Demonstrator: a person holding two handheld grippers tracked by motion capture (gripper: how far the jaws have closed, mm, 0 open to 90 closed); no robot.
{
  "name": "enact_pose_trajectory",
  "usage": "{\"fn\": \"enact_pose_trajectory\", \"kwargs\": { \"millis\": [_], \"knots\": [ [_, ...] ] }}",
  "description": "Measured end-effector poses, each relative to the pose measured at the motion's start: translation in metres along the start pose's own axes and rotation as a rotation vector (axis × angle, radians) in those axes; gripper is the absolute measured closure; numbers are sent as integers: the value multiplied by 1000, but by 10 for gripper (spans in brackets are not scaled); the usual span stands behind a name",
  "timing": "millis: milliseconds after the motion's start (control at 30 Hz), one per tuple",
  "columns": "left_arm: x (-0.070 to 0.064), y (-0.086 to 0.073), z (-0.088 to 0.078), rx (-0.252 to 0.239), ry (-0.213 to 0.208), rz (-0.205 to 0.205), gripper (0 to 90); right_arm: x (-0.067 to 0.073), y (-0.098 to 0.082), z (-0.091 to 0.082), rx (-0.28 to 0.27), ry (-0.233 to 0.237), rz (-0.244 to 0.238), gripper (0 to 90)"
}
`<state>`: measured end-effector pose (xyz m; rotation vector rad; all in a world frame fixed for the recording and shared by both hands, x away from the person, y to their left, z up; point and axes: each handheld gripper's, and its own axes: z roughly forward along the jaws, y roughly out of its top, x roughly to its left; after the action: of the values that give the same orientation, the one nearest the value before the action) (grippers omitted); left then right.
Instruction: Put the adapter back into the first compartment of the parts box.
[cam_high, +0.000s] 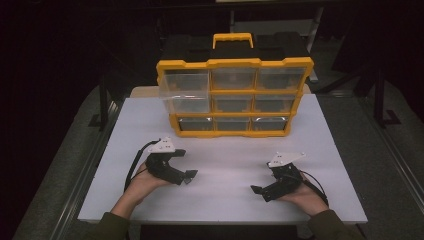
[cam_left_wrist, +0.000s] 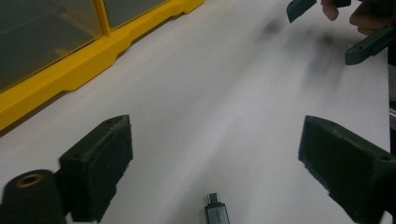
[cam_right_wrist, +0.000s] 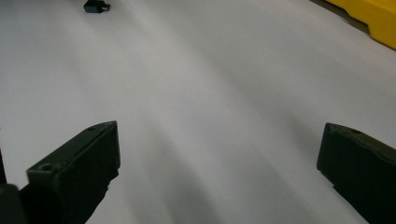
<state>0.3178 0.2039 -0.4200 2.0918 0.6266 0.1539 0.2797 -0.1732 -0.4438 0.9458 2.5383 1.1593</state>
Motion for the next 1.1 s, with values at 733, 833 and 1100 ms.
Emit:
{"fn": "enact_pose_trajectory", "kwargs": {
  "millis": [733,833,1100],
  "knots": [
    [-5,-7,2,70,30,-2,222,0,0,0,3,-2,0,0],
    [-6,-8,2,78,30,-3,237,0,0,0,4,-1,0,0],
    [-6,-10,3,101,36,-7,321,0,0,0,3,-1,2,0]
  ]
}}
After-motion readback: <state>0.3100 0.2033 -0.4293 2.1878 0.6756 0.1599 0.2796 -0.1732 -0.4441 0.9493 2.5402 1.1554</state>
